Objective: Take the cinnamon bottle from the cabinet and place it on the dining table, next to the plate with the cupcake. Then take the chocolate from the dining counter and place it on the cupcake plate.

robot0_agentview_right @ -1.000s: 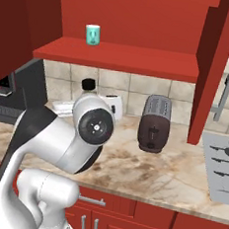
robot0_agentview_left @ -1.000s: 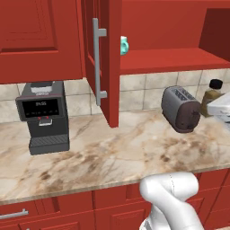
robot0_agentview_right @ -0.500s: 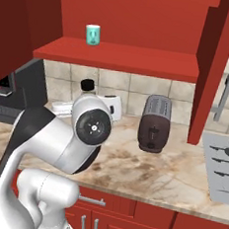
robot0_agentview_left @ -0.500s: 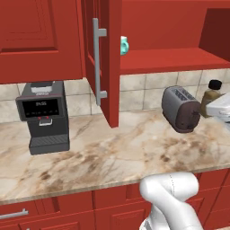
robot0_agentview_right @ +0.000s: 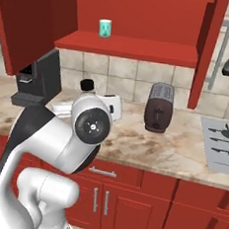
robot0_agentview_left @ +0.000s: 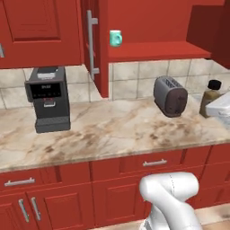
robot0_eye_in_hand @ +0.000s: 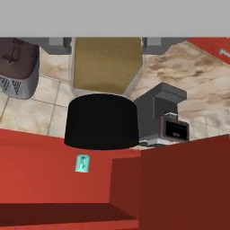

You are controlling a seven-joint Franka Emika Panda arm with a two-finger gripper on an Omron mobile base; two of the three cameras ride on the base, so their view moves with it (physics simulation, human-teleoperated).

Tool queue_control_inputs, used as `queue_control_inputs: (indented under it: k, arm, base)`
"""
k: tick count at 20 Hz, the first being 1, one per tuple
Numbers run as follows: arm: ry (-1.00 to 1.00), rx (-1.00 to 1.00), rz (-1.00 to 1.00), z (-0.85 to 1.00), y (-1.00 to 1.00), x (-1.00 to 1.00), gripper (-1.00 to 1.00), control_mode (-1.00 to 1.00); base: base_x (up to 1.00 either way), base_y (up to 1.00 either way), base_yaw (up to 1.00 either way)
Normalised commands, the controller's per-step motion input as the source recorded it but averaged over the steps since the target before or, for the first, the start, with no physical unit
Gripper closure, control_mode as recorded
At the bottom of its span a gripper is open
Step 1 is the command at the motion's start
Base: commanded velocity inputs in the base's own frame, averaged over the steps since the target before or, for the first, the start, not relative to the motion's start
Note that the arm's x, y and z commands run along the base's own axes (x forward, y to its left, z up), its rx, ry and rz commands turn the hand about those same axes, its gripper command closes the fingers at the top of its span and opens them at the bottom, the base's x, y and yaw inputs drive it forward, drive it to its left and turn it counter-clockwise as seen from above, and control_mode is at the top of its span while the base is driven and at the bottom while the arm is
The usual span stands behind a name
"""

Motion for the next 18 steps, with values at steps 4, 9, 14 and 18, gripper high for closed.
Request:
queue_control_inputs:
  k: [4,9,14,18]
  arm:
    - [0.00,0.00,0.00,0.00,0.00,0.00,1.00,1.00]
    - [0.00,0.00,0.00,0.00,0.00,0.00,1.00,1.00]
    - [0.00,0.00,0.00,0.00,0.00,0.00,1.00,1.00]
    - [0.00,0.00,0.00,0.00,0.00,0.00,1.00,1.00]
  base:
    - [-0.62,0.00,0.47]
    - [-0.43,0.00,0.72]
    - [-0.45,-0.02,0.82]
    - [-0.39,-0.01,0.88]
